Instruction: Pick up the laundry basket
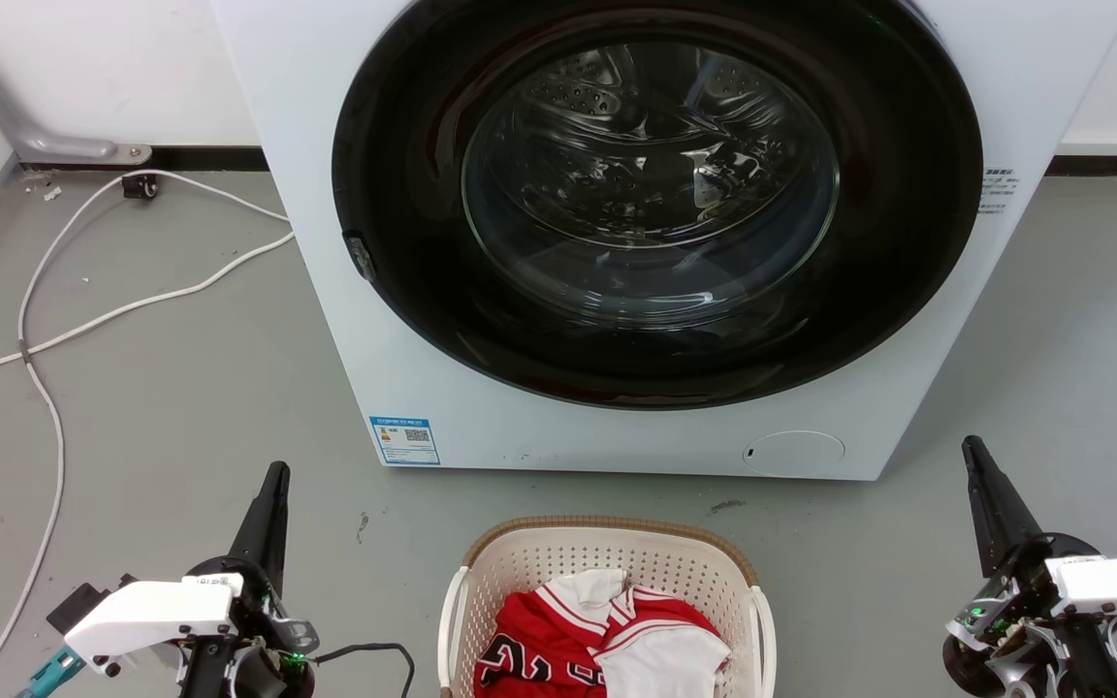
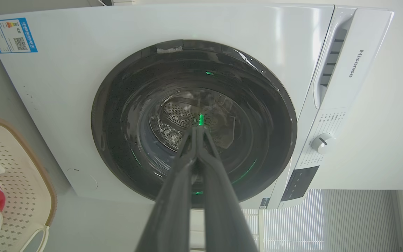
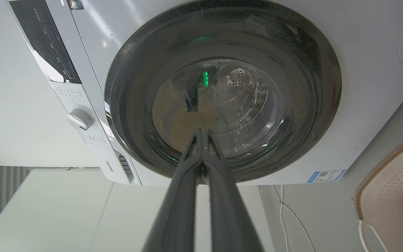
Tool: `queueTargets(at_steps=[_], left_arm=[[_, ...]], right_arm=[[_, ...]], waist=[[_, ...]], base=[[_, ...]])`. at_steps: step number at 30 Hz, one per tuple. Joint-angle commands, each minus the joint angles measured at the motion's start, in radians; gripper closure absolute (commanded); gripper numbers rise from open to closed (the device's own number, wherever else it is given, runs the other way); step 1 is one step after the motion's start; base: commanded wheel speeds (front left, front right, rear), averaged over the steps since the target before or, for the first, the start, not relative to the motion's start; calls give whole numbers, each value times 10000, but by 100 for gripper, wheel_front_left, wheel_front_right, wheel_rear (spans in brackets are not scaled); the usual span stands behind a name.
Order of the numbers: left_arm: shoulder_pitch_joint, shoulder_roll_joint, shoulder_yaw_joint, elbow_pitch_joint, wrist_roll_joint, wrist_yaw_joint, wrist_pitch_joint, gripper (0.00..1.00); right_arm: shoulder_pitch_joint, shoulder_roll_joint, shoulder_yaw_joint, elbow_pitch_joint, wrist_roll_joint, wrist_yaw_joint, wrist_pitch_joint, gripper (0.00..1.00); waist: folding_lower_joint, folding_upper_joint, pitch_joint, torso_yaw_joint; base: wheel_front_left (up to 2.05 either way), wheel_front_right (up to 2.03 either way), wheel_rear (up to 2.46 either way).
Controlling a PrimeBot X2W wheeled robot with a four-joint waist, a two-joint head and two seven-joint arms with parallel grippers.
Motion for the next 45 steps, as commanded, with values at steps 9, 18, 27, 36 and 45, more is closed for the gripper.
queueTargets(at_steps=[9, 18, 27, 36, 45], left_arm=[[-97, -21, 39, 13, 47, -30, 44, 100], [-99, -30, 54, 14, 61, -30, 62, 100], [-101, -40, 70, 15, 81, -30, 79, 100], [87, -58, 30, 120, 49, 4, 37, 0], [462, -120, -134, 183, 160, 5, -257, 0]], right_arm=[[-109, 42, -25, 10, -30, -3, 49, 100], [-111, 50, -37, 11, -44, -3, 62, 100], [-113, 57, -45, 10, -56, -3, 55, 100], [89, 33, -21, 125, -25, 0, 35, 0], [510, 75, 97, 123, -126, -2, -261, 0]], waist=[[0, 0, 0, 0], [0, 0, 0, 0], [0, 0, 0, 0], [0, 0, -1, 0], [0, 0, 1, -5]], base=[[0, 0, 0], [0, 0, 0], [0, 0, 0], [0, 0, 0], [0, 0, 0]])
